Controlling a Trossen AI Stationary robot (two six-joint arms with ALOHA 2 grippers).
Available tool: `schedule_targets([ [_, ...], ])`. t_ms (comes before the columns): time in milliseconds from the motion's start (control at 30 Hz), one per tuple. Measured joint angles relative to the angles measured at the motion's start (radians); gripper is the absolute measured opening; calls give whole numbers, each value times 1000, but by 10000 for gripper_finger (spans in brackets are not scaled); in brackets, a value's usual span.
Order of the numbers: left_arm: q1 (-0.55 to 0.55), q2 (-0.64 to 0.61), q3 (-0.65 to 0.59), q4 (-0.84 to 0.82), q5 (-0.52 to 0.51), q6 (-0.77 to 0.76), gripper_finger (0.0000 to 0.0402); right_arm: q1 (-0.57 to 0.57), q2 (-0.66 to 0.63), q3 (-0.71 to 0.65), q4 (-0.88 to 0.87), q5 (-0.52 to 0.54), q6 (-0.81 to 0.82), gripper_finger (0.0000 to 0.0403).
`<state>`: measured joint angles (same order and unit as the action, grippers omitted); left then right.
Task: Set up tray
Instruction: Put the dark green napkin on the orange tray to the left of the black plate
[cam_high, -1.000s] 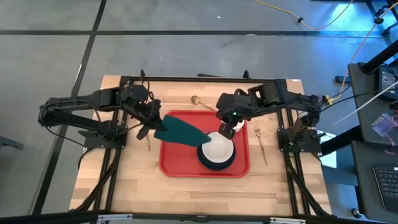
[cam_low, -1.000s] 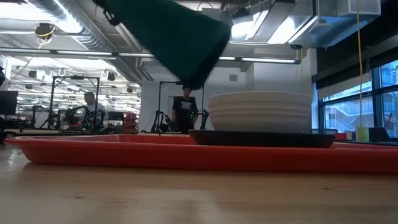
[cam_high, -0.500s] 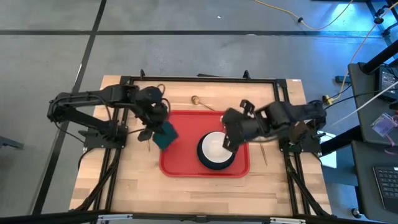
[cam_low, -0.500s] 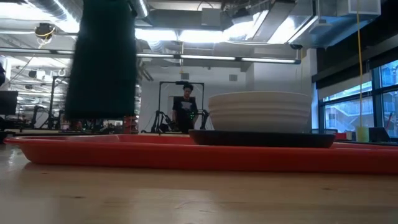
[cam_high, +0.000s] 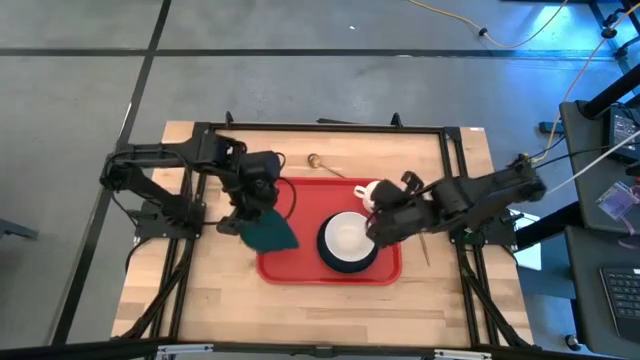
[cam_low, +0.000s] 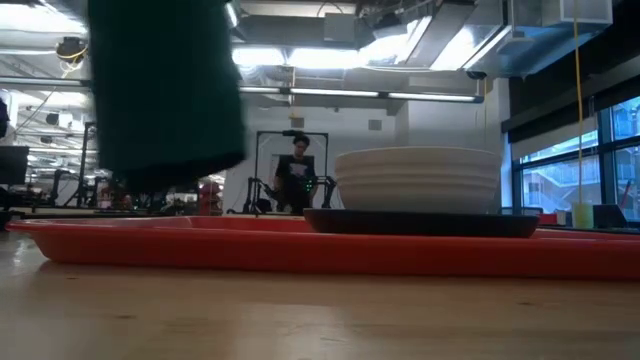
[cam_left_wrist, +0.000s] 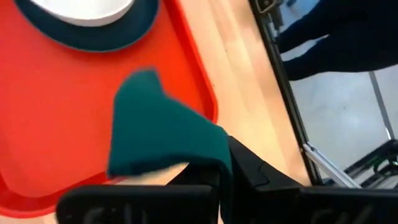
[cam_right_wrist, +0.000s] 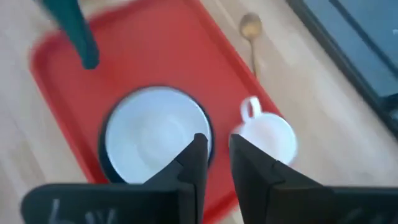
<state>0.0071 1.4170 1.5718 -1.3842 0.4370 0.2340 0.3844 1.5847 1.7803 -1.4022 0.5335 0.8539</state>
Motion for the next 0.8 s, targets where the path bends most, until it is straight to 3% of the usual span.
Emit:
schedule_targets([
  [133,-43,9,36,1,-1,12,4,17,-179,-211,276,-14,-80,71],
  [300,-59,8,42,28,6,4,4,18,-366,-491,692,-118,-273,71],
  [400,-58,15,42,60,93,-15,4,19,-458,-629,884,-125,-314,71],
  [500,-60,22,41,96,175,-2,4,18,-523,-738,973,-125,-307,71],
  [800,-80,129,41,117,173,0,4,16,-583,-914,1100,-126,-250,71],
])
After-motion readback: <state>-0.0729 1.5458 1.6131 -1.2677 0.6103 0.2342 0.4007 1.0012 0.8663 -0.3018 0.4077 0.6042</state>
